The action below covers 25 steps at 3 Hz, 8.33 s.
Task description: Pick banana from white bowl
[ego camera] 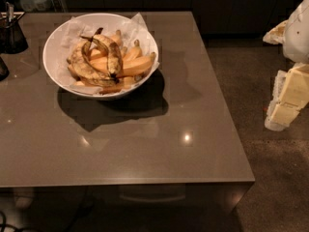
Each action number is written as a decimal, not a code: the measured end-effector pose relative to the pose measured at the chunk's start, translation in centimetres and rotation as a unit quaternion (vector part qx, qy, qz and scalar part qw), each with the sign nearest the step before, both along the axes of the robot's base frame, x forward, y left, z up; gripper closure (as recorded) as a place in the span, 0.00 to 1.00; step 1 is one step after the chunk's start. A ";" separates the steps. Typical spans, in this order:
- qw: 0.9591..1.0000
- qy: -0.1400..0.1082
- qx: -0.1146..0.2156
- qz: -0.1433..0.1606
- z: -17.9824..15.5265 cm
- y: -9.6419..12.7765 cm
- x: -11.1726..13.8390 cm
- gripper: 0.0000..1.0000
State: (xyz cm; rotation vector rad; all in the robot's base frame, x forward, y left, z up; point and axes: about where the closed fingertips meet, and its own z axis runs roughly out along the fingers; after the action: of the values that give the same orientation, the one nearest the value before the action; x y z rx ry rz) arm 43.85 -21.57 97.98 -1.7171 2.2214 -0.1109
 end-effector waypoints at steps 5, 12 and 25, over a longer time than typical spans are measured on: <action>0.998 0.033 -0.054 0.013 0.0 6.1 5.1 0.00; 0.994 0.046 0.069 -0.074 2.3 22.1 9.9 0.00; 0.974 0.120 0.123 -0.149 -2.8 30.8 19.1 0.30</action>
Offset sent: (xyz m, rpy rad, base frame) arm 0.0247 0.0340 0.0070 -0.0869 0.0730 -0.0644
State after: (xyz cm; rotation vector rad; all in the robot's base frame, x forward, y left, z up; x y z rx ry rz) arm 62.92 9.21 95.14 -1.3165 2.5303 0.3060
